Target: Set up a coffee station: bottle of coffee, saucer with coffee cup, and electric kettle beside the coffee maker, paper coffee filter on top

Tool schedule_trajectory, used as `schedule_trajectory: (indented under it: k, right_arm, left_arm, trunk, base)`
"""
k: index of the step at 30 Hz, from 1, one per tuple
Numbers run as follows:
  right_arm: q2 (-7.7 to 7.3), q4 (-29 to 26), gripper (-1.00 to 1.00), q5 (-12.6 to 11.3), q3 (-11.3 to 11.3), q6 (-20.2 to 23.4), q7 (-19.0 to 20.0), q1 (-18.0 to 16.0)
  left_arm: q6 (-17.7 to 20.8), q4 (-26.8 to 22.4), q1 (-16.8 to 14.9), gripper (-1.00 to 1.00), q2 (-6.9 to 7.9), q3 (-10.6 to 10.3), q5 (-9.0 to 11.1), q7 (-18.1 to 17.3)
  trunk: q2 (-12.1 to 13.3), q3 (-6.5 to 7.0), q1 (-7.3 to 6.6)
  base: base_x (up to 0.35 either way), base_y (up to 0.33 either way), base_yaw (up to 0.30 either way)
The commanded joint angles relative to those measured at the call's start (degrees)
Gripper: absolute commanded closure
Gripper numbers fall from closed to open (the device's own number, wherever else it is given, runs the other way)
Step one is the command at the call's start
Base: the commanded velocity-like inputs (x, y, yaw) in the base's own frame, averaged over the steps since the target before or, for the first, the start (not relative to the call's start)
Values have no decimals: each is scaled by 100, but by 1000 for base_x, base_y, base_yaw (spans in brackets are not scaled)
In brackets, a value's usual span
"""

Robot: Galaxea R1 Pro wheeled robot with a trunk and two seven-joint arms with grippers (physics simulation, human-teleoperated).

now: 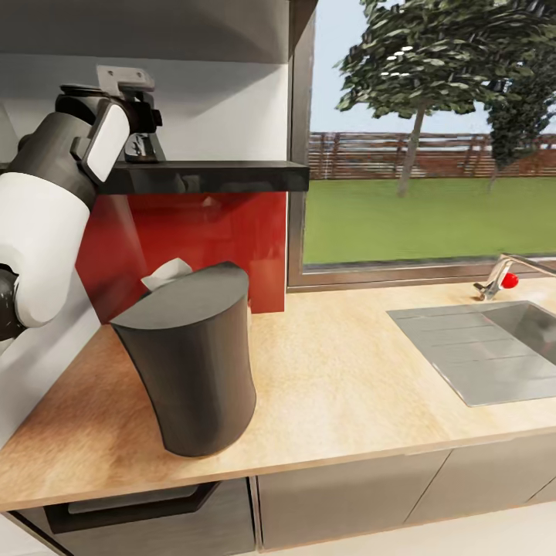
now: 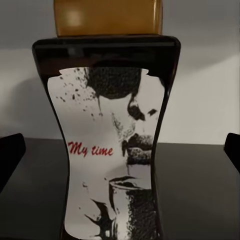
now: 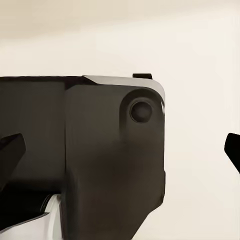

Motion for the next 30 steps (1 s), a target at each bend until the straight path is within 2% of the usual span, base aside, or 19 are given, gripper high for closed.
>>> schedule_trajectory:
  k: [1,12,26,30]
  right_arm:
    - [1,4,-100,2,0,-18,-6,-4]
    - [1,4,-100,3,3,-18,-4,-4]
    - [1,5,-100,7,4,-18,-7,-4]
    - [1,5,-100,10,4,-18,-6,-4]
  left_arm:
    - [19,-7,-7,-100,14,-46,58,51]
    - [21,-3,4,-100,34,-48,67,46]
    - [12,31,18,-100,42,-48,67,42]
    - [23,54,19,-100,117,-50,78,25]
  trunk:
    - [-12,-13,3]
    - [-12,-13,3]
    - [-12,-13,3]
    - [-12,-13,3]
  base:
    - [4,0,0]
    - [86,28,0]
    - [17,4,0]
    - [193,0,0]
